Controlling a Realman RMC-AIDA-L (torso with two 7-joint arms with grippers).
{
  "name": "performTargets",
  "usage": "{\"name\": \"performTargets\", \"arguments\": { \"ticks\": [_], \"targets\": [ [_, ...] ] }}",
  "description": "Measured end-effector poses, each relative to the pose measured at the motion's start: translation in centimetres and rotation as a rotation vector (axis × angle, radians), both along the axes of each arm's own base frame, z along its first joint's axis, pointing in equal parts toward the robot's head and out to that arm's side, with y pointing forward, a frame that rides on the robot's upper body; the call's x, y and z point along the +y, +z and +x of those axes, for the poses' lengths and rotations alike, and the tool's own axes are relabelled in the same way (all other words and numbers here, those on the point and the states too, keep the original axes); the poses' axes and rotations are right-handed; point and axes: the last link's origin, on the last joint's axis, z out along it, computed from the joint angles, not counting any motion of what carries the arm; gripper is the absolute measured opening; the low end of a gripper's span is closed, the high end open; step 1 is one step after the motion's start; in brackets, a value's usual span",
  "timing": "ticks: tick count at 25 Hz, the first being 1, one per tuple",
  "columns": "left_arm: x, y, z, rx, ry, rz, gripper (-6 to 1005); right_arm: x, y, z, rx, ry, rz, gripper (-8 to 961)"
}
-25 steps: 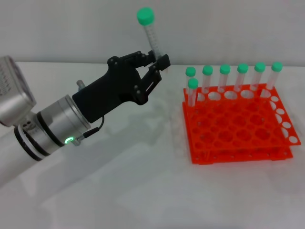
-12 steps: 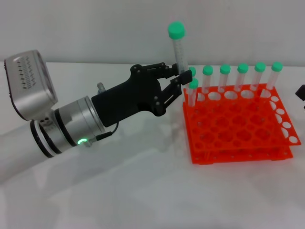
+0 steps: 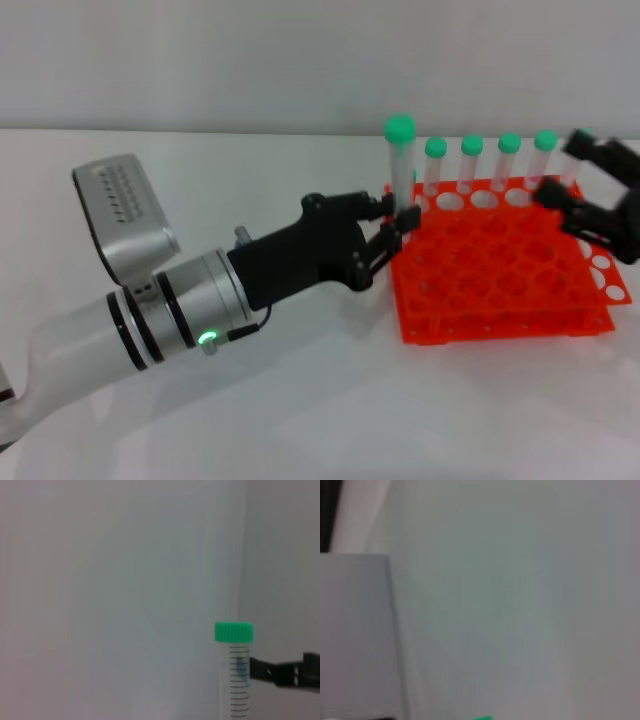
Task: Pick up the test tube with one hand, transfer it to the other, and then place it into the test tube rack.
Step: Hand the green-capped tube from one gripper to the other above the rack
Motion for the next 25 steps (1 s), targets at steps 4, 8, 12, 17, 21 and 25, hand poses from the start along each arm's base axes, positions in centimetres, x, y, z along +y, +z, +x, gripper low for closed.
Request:
{"name": "performTargets", "arguments": {
  "ticks": [4, 8, 12, 17, 21, 25],
  "targets": [
    [-0.2, -0.5, 0.1, 0.029, -0.025, -0.024, 227, 1.0, -1.1, -1.3, -0.049, 0.026, -0.08, 863],
    [-0.3, -0.8, 0.4, 0.053, -0.049, -0.042, 228, 1.9, -2.3, -2.4, -0.084, 0.026, -0.12, 863],
    [-0.1, -1.4, 0.5, 0.089, -0.047, -0.055, 230, 2.3, -3.3, -3.4, -0.11, 0.041, -0.139, 862],
    [0.1, -2.0, 0.8, 0.117, -0.047, -0.065, 232, 2.5, -4.0, -3.9, -0.129, 0.038, -0.158, 861],
    [0.2, -2.6, 1.0, 0.143, -0.048, -0.07, 233, 2.8, -4.6, -3.9, -0.148, 0.017, -0.165, 784],
    [0.2, -2.8, 1.0, 0.157, -0.049, -0.066, 235, 3.0, -4.5, -4.0, -0.15, 0.015, -0.161, 717]
  ]
}}
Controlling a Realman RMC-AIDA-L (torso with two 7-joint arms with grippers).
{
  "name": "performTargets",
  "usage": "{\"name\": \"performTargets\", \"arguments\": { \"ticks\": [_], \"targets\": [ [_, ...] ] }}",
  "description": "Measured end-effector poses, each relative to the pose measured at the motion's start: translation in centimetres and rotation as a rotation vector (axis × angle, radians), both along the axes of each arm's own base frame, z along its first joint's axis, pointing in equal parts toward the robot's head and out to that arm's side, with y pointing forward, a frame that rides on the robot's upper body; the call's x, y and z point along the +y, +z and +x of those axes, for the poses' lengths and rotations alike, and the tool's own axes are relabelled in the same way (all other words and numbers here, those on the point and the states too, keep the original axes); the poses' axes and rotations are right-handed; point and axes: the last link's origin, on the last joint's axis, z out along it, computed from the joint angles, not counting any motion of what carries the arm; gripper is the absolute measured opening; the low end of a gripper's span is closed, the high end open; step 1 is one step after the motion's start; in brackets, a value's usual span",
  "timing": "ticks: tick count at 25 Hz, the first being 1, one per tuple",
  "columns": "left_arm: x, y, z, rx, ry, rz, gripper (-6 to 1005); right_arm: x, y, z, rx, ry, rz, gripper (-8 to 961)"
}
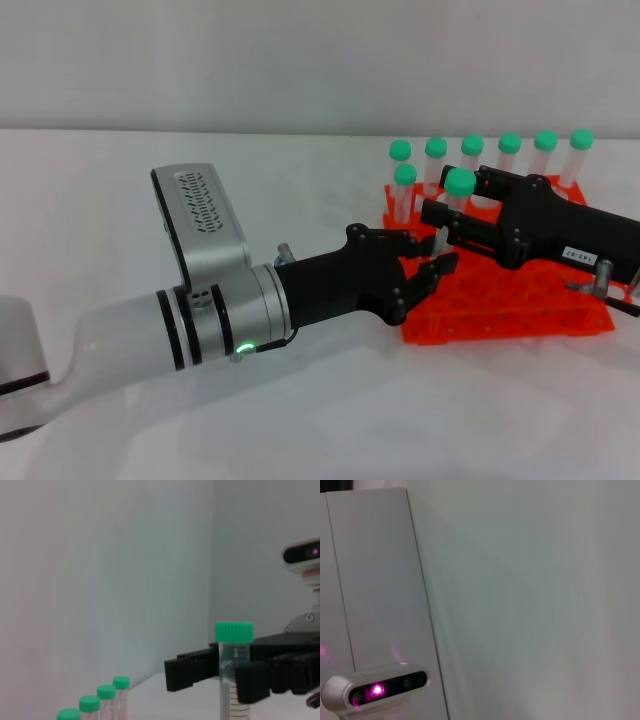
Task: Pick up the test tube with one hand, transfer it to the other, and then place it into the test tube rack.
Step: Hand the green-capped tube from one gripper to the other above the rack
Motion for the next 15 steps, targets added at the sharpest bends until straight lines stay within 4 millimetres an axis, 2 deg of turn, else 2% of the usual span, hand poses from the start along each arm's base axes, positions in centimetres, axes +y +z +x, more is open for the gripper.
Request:
{"name": "performTargets", "arguments": {
  "ticks": [3, 9, 11, 15],
  "targets": [
    [0.03, 0.0, -0.01, 0.002, 0.0, 0.002, 236, 0.02, 0.27, 0.08, 0.0, 0.002, 0.004, 669],
    [0.08, 0.06, -0.13, 0.004, 0.003, 0.008, 238, 0.18, 0.64, 0.11, 0.01, -0.004, 0.012, 441],
    [0.11, 0.09, -0.16, 0.004, 0.004, 0.009, 239, 0.18, 0.65, 0.12, 0.011, -0.006, 0.01, 263],
    [0.07, 0.08, -0.24, 0.005, 0.006, 0.009, 241, 0.2, 0.71, 0.12, -0.005, 0.005, 0.002, 242]
  ]
}}
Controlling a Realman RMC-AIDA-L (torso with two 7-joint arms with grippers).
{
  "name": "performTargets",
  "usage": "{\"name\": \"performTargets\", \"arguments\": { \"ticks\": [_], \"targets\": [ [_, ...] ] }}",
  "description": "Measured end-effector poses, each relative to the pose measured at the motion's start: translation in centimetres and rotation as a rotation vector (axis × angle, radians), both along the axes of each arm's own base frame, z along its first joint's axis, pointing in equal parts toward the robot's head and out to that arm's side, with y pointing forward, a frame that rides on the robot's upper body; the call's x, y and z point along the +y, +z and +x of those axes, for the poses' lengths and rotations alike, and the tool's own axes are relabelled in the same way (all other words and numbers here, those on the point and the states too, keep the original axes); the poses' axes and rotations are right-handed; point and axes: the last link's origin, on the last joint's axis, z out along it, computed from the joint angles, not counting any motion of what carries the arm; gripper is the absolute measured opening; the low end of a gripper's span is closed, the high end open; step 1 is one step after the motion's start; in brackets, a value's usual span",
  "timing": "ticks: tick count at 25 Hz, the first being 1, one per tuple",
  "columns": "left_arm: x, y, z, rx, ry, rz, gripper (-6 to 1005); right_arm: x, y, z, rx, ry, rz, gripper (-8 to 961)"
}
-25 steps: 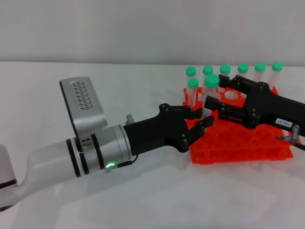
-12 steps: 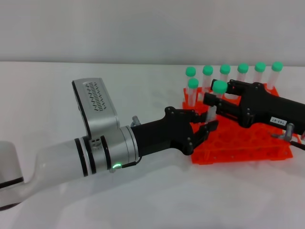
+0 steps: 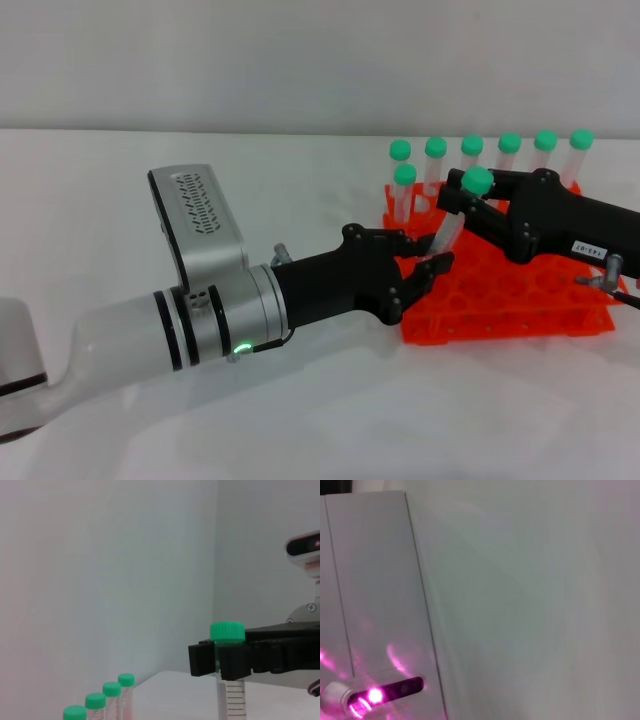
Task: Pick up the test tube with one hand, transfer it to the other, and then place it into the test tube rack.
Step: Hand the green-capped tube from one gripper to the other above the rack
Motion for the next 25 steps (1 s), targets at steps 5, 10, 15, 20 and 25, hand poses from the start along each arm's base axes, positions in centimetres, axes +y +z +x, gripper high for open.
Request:
{"name": "performTargets", "arguments": {
  "ticks": [5, 10, 15, 20, 25],
  "targets": [
    [-0.2, 0.0, -0.2, 0.005, -0.006, 0.011, 243, -0.2, -0.2, -0.1, -0.002, 0.012, -0.011, 216],
    [-0.9, -0.5, -0.4, -0.009, -0.013, 0.072, 245, -0.4, -0.1, -0.4, 0.007, 0.033, -0.009, 206],
    [-1.9, -1.1, -0.8, 0.0, -0.03, 0.156, 246, -0.5, -0.1, -0.7, 0.013, 0.043, -0.009, 207],
    [-2.2, -1.0, -1.5, -0.004, 0.011, 0.217, 287, -0.5, -0.1, -0.9, 0.028, 0.046, -0.006, 211],
    [-2.7, -0.7, -2.9, -0.007, 0.067, 0.243, 481, -0.2, 0.0, -1.0, 0.057, 0.023, 0.038, 215]
  ]
}}
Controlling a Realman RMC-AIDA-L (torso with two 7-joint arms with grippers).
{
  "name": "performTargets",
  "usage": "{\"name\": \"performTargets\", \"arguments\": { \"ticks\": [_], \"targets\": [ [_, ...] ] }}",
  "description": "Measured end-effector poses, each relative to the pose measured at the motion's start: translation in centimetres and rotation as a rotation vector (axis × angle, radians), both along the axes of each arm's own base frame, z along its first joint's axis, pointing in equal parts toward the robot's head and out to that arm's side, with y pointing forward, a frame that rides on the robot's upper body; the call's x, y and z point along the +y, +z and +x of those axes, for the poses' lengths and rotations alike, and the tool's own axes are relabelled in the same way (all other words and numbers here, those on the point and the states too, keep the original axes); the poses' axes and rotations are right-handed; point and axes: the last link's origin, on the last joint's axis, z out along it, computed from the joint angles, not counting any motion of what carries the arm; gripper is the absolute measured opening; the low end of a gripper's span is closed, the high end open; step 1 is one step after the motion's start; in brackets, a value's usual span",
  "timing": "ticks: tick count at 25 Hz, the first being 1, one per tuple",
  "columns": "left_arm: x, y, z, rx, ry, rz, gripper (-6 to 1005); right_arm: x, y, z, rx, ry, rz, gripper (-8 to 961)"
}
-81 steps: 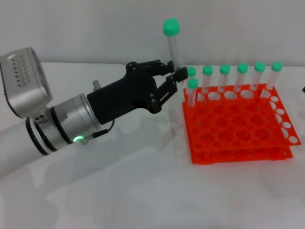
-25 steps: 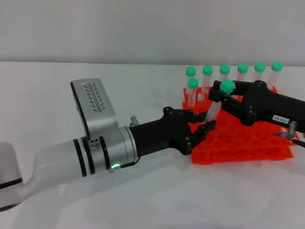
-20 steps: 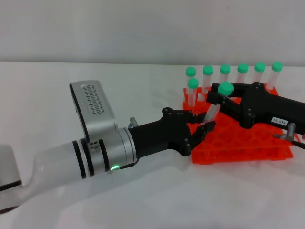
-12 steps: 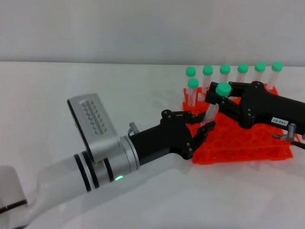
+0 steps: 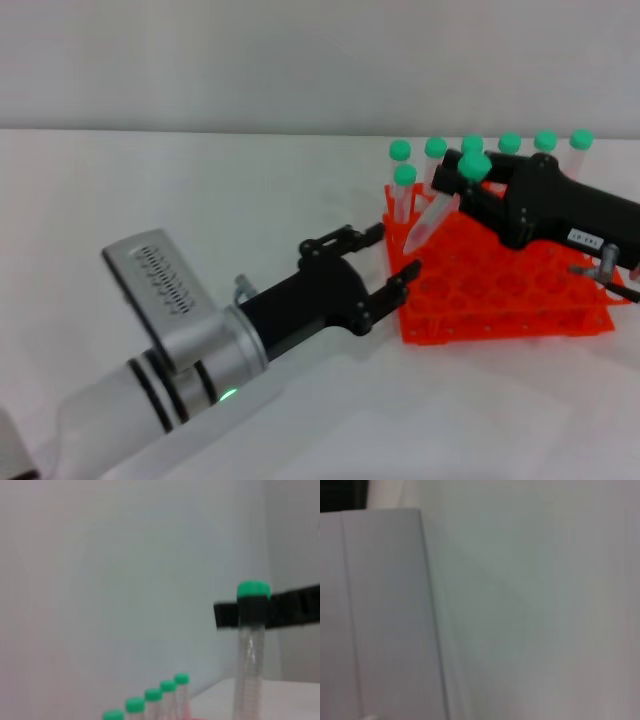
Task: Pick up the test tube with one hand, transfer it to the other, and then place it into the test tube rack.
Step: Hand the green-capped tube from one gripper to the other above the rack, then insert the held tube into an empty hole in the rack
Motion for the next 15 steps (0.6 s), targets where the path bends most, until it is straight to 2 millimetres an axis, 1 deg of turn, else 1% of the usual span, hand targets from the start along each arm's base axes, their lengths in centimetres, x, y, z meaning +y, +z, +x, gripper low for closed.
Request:
{"name": "performTargets", "arguments": {
  "ticks": [2, 5, 7, 10, 12, 13, 14, 15],
  "targets": [
    [-0.5, 0.2, -0.7, -0.008, 0.023, 0.029, 521, 0.5, 0.0, 0.1, 0.005, -0.024, 0.042, 217],
    [-1.9, 0.7, -1.7, -0.021, 0.033, 0.115, 580, 1.2, -0.2, 0.1, -0.004, -0.06, 0.088, 219],
    [-3.3, 1.0, -2.4, -0.029, 0.038, 0.18, 620, 1.7, -0.4, -0.1, -0.015, -0.077, 0.117, 221],
    [-5.7, 2.3, -3.9, -0.066, 0.085, 0.297, 680, 2.3, -1.0, -0.6, -0.044, -0.086, 0.158, 223],
    [-7.8, 3.6, -5.4, -0.108, 0.147, 0.396, 745, 2.6, -1.5, -0.7, -0.065, -0.099, 0.178, 225],
    [-8.1, 3.8, -5.6, -0.113, 0.156, 0.409, 778, 2.7, -1.7, -0.7, -0.074, -0.104, 0.184, 226],
    [-9.0, 4.5, -6.2, -0.132, 0.18, 0.455, 811, 2.8, -1.9, -0.8, -0.082, -0.108, 0.191, 226],
    [-9.5, 4.9, -6.6, -0.139, 0.198, 0.476, 843, 2.9, -2.2, -0.8, -0.097, -0.117, 0.2, 227]
  ]
}}
